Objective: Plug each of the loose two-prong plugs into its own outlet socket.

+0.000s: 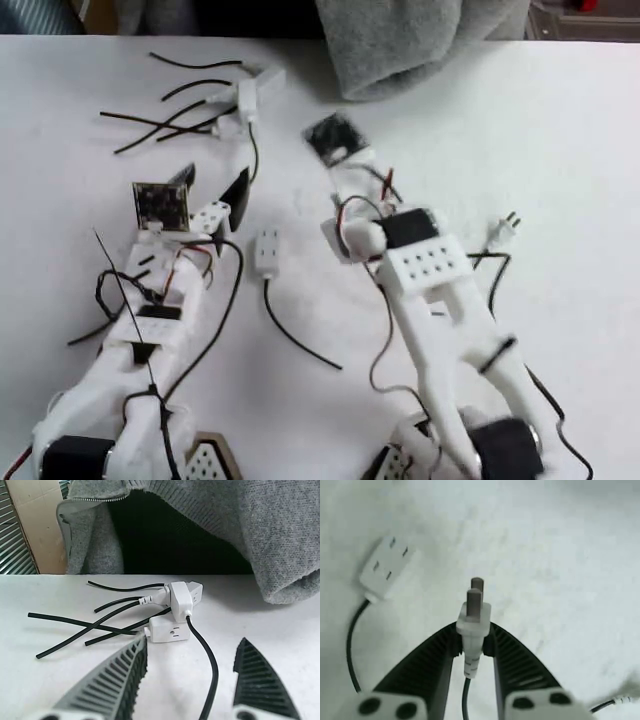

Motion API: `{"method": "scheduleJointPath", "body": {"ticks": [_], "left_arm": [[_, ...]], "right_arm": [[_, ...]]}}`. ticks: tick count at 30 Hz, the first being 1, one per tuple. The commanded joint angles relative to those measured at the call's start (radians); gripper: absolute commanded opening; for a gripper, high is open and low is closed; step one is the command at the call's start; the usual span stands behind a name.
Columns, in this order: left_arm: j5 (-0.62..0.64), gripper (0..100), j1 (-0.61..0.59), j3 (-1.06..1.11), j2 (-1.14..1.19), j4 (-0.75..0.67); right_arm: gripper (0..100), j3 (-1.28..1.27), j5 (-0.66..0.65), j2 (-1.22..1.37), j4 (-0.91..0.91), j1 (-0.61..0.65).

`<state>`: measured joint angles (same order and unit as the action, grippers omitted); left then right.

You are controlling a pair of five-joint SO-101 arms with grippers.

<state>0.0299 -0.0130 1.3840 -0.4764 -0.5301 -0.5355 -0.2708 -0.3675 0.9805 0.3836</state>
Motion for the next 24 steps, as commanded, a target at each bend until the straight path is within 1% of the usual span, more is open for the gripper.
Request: {"method": "scheduleJointPath", "body": {"ticks": [1, 4, 6, 10, 13, 15, 19, 24], "left_arm": [[0.011, 27, 0.001, -0.026, 0.002, 0.000], [0.011, 27, 0.001, -0.028, 0.002, -0.005], [0.011, 27, 0.008, -0.031, 0.002, -0.005], [0.009, 27, 0.082, -0.031, 0.002, -0.005], [0.009, 27, 0.113, -0.031, -0.004, -0.005], [0.009, 27, 0.122, -0.032, -0.005, -0.018], [0.009, 27, 0.157, -0.032, -0.005, -0.129], [0.009, 27, 0.197, -0.032, -0.007, -0.236]], "right_arm": [[1.8, 0.048, 0.101, -0.191, 0.012, 0.033], [1.8, -0.029, 0.100, -0.308, -0.001, 0.041], [1.8, -0.103, 0.100, -0.398, -0.045, 0.041], [1.8, -0.299, 0.100, -0.631, -0.168, 0.044], [1.8, -0.433, 0.098, -0.786, -0.231, 0.067], [1.8, -0.485, 0.060, -0.852, -0.246, 0.085], [1.8, -0.549, 0.023, -0.881, -0.269, 0.142], [1.8, -0.629, 0.023, -0.819, -0.387, 0.177]]}}
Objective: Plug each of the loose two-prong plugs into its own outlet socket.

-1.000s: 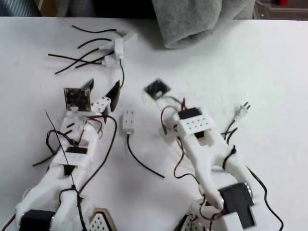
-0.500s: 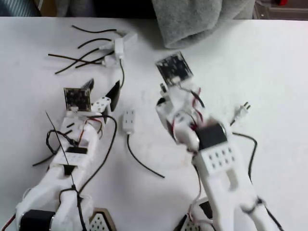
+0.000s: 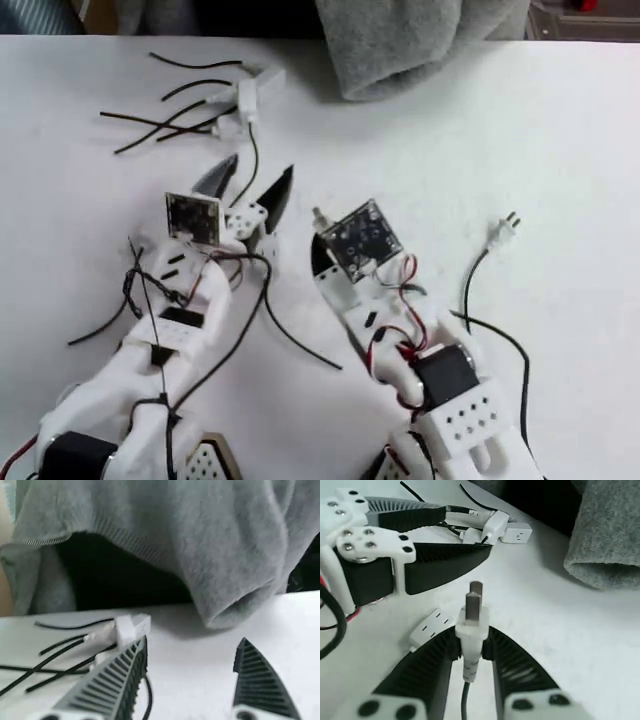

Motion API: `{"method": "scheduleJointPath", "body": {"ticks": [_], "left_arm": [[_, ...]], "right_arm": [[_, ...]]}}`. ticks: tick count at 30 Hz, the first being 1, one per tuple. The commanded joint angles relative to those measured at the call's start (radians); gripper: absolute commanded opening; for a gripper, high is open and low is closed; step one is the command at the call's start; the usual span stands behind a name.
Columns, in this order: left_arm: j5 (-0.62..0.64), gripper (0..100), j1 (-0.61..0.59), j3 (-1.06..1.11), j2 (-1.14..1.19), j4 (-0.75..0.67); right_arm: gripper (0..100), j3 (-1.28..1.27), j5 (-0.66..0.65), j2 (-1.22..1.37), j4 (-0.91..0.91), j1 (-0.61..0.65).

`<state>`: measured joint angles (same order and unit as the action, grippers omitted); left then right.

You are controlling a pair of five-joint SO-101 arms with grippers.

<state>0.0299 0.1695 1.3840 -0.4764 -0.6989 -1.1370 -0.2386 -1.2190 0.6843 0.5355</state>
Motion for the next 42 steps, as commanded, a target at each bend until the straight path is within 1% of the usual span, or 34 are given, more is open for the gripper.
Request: {"method": "scheduleJointPath", "body": {"ticks": [1, 4, 6, 11, 14, 20, 24, 28, 31, 36, 42], "left_arm": [[0.009, 27, 0.016, -0.032, -0.008, -0.104], [0.011, 27, 0.016, -0.032, -0.008, -0.199], [0.011, 26, 0.016, -0.032, -0.008, -0.224], [0.012, 18, 0.018, -0.026, -0.044, -0.249], [0.012, 17, 0.039, -0.009, -0.104, -0.189], [0.011, 20, 0.156, 0.031, -0.199, -0.028], [0.011, 23, 0.165, 0.025, -0.205, 0.083], [0.011, 23, 0.170, 0.028, -0.205, 0.143], [0.009, 23, 0.165, 0.031, -0.205, 0.178], [0.009, 23, 0.162, 0.031, -0.205, 0.244], [0.009, 23, 0.162, 0.031, -0.205, 0.261]], "right_arm": [[1.8, -0.034, -0.008, 0.059, -0.119, 0.025], [1.8, -0.035, -0.008, 0.153, -0.182, 0.018], [1.8, -0.034, -0.008, 0.220, -0.220, 0.018], [1.8, -0.031, -0.008, 0.363, -0.332, 0.019], [1.8, 0.009, -0.008, 0.423, -0.338, 0.016], [1.8, 0.041, -0.008, 0.447, -0.338, 0.016], [1.8, 0.041, -0.008, 0.446, -0.338, 0.015], [1.8, 0.041, -0.009, 0.441, -0.335, 0.015], [1.8, 0.041, -0.009, 0.381, -0.291, 0.016], [1.8, 0.035, -0.008, 0.197, -0.163, 0.022], [1.8, 0.034, -0.008, 0.074, -0.056, 0.024]]}}
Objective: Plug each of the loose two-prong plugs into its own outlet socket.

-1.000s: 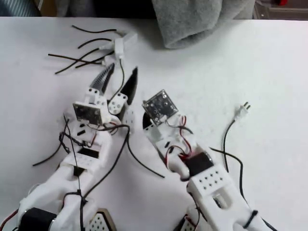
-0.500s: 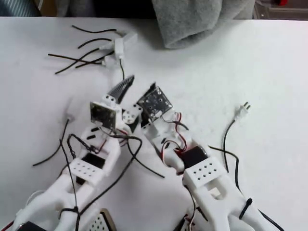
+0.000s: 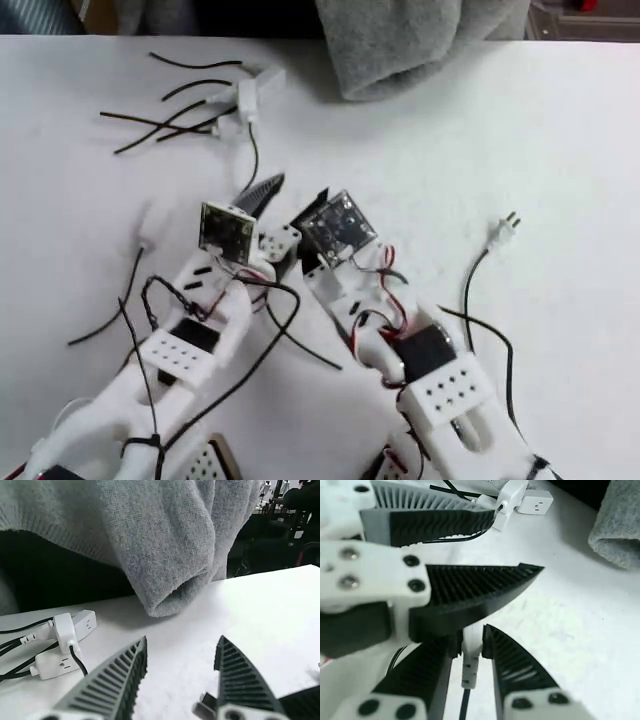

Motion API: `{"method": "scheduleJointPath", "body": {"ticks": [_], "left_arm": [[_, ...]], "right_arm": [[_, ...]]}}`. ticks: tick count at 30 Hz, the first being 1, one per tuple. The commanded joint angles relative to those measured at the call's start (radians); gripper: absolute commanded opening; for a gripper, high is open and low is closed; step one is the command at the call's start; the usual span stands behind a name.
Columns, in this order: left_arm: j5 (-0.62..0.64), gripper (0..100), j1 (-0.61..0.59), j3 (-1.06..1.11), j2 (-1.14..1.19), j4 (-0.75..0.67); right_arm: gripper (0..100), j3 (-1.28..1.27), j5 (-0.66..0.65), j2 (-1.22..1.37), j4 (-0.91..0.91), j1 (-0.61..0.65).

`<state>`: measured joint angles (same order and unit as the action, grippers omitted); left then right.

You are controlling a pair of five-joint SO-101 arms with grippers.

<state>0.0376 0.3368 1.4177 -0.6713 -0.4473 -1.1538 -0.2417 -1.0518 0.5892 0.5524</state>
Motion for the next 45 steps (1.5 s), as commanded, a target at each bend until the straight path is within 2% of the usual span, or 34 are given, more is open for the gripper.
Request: {"method": "scheduleJointPath", "body": {"ticks": [1, 19, 30, 45], "left_arm": [[0.002, 23, -0.007, -0.003, -0.010, 0.009], [0.002, 23, -0.007, 0.018, -0.008, 0.005], [0.002, 23, -0.007, 0.018, -0.008, 0.005], [0.002, 23, -0.007, 0.023, -0.008, 0.006]], "right_arm": [[1.8, 0.051, -0.005, -0.099, 0.047, 0.007], [1.8, 0.060, -0.008, -0.113, 0.088, -0.001], [1.8, 0.058, -0.012, -0.259, 0.160, -0.002], [1.8, 0.055, -0.012, -0.278, 0.163, -0.002]]}}
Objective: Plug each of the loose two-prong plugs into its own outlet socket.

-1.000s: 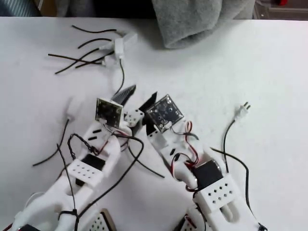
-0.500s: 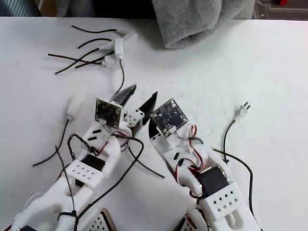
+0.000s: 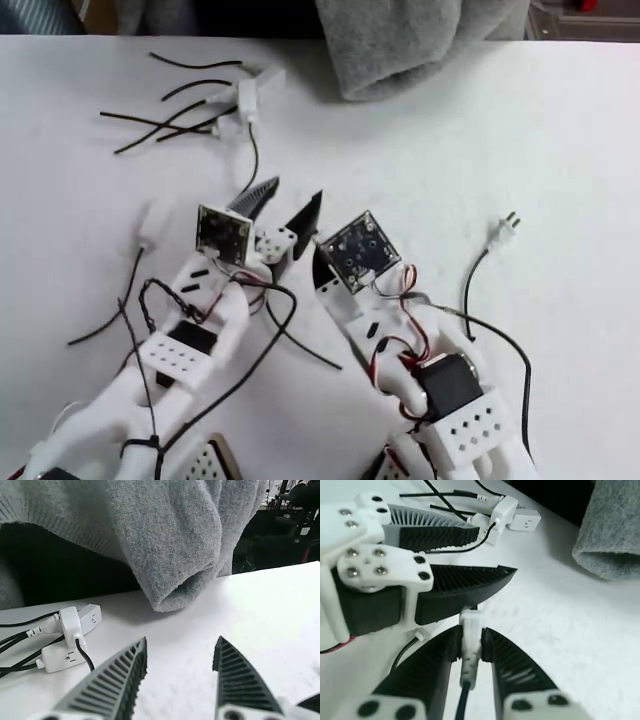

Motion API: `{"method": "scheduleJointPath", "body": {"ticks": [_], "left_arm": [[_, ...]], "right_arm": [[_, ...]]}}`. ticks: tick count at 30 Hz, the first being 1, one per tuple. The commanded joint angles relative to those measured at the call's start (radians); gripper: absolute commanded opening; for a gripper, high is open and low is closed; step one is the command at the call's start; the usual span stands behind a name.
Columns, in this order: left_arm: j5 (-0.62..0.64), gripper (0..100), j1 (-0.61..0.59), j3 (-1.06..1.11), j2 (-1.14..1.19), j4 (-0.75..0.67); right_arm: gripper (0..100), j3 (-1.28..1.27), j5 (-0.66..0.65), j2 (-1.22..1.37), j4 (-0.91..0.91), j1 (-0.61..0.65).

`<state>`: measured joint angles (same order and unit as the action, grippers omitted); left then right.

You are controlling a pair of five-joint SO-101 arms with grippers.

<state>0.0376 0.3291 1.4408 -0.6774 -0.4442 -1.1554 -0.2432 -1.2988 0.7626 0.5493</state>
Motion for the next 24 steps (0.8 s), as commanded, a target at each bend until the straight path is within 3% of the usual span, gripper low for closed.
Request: {"method": "scheduleJointPath", "body": {"ticks": [1, 24], "left_arm": [[0.002, 23, 0.001, 0.000, -0.002, 0.003], [0.002, 23, 0.001, 0.003, -0.002, 0.008]], "right_arm": [[1.8, 0.057, -0.011, -0.033, -0.010, 0.001], [1.8, 0.060, -0.005, -0.035, -0.110, 0.001]]}}
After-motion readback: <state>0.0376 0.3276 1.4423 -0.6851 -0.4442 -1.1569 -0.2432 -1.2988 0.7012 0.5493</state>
